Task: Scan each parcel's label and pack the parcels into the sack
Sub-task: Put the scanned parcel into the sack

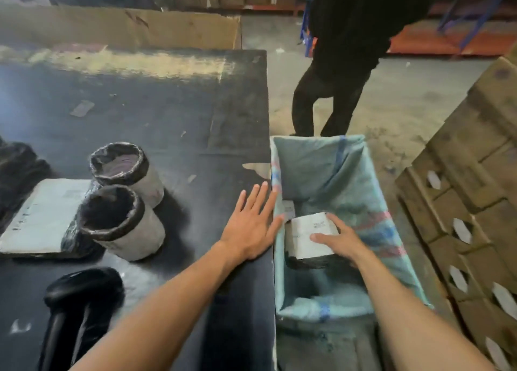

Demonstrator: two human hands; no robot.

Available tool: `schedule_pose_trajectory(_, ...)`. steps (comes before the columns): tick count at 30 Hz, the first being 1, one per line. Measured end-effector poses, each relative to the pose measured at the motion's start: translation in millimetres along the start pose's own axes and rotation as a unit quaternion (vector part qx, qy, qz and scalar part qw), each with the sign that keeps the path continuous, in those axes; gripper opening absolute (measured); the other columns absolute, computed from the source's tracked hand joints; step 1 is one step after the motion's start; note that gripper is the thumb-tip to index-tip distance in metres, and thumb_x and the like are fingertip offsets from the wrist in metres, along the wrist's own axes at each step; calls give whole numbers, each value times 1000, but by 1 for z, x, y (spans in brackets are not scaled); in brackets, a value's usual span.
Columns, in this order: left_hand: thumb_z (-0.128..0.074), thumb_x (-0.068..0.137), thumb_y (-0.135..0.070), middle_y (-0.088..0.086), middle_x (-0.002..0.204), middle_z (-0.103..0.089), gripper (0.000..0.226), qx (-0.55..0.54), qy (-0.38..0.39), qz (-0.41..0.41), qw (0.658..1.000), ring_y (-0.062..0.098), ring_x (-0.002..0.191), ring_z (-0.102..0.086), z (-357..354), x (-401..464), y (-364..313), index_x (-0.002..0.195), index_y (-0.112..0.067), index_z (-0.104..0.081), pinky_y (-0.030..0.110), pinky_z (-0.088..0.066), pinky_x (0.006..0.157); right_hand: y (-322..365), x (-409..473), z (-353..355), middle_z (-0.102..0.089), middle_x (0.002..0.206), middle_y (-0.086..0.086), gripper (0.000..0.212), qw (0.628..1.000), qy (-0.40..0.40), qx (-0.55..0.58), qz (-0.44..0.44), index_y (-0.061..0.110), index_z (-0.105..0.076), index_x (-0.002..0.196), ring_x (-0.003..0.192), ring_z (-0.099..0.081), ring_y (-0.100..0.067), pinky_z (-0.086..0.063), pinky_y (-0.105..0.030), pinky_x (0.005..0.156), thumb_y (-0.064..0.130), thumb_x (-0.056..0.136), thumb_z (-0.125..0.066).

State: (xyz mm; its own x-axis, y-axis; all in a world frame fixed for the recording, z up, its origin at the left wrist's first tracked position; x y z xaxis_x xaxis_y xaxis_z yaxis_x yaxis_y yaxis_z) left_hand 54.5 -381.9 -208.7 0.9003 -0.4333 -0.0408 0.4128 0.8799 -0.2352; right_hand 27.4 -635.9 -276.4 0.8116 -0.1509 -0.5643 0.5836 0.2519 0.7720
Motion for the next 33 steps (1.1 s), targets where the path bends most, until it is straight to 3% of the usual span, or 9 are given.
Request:
schedule_pose_trajectory(3, -1, 99, -57, 2, 170, 4, 71, 6, -8, 1, 1000, 20, 157, 7, -1, -1, -1, 162, -25, 6, 42, 8, 126, -20, 26, -16, -57, 149, -9, 99, 993, 60, -79, -61, 20, -36, 164, 123, -58, -23, -51, -21, 93, 15, 82, -91)
schedule_pose_trajectory(7, -4, 102, -53, 2, 170, 4, 68, 13, -5, 0, 1000, 20, 157, 7, 4, -2, -5, 162, -22, 3, 43, 6, 126, -41, 45, -46, -46, 162, -7, 108, 986, 91, -109, -93, 30, -32, 165, 148, -45, -30, -36, -45, 123, 32, 77, -95)
schedule_pose_trajectory(15, -18, 107, -47, 5, 170, 2, 64, 46, -10, 2, 999, 22, 157, 6, 2, -2, -6, 163, -19, -2, 45, 0, 126, -86, 68, -80, -60, 150, -11, 93, 995, 62, -7, -75, 26, -34, 164, 139, -55, -36, -42, -53, 118, 22, 87, -87)
schedule_pose_trajectory(18, -19, 107, -46, 6, 170, 0, 64, 57, -15, 7, 998, 23, 157, 3, 1, -2, -7, 163, -18, -4, 46, -3, 126, -99, 67, -89, -54, 156, -7, 93, 998, 26, -6, -51, 27, -26, 167, 143, -51, -33, -36, -41, 121, 16, 93, -81)
schedule_pose_trajectory(20, -20, 107, -46, 7, 170, -3, 64, 63, -19, 6, 998, 24, 157, 0, 1, -2, -7, 163, -17, -7, 47, -6, 126, -107, 68, -96, -44, 164, -4, 93, 999, 2, -44, -30, 23, -21, 168, 149, -44, -29, -30, -25, 117, 13, 95, -78)
schedule_pose_trajectory(24, -23, 107, -45, 9, 170, -7, 64, 68, -27, 4, 997, 25, 157, -3, 0, -2, -7, 163, -16, -11, 48, -9, 126, -120, 72, -104, -36, 168, -14, 90, 984, 13, -172, -50, 24, -9, 169, 146, -45, -38, -35, -30, 109, 23, 102, -69)
schedule_pose_trajectory(26, -23, 107, -45, 10, 170, -7, 64, 72, -28, 3, 997, 25, 157, -3, -1, -2, -6, 162, -15, -11, 49, -10, 126, -121, 75, -108, -22, 172, -17, 85, 974, 14, -218, -63, 23, -8, 170, 153, -32, -38, -30, -31, 117, 29, 106, -63)
schedule_pose_trajectory(29, -22, 107, -45, 10, 170, -6, 64, 71, -25, 0, 997, 24, 157, -1, -2, -2, -5, 162, -15, -11, 49, -9, 126, -124, 79, -109, 16, 175, -16, 76, 921, 67, -381, -52, 28, 4, 169, 162, 11, -37, -7, -49, 130, 42, 112, -43)
schedule_pose_trajectory(33, -21, 107, -45, 10, 170, -6, 64, 67, -27, -5, 997, 24, 157, -1, -4, -1, -5, 162, -15, -12, 49, -8, 126, -125, 85, -111, 33, 170, -14, 78, 895, 109, -426, -81, 32, 17, 167, 158, 27, -37, 3, -59, 129, 46, 112, -37)
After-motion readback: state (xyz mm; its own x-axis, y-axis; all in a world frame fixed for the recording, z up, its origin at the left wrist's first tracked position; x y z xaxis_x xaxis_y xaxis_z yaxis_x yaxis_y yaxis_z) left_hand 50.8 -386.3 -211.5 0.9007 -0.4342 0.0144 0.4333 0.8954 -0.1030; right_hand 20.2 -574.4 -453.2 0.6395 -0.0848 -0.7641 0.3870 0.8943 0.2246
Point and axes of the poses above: each hand's wrist, its own x-axis towards the middle knuckle, its own z-axis out of the back of the hand, y = z × x, the point moved 3 cm from there along x, towards the middle knuckle
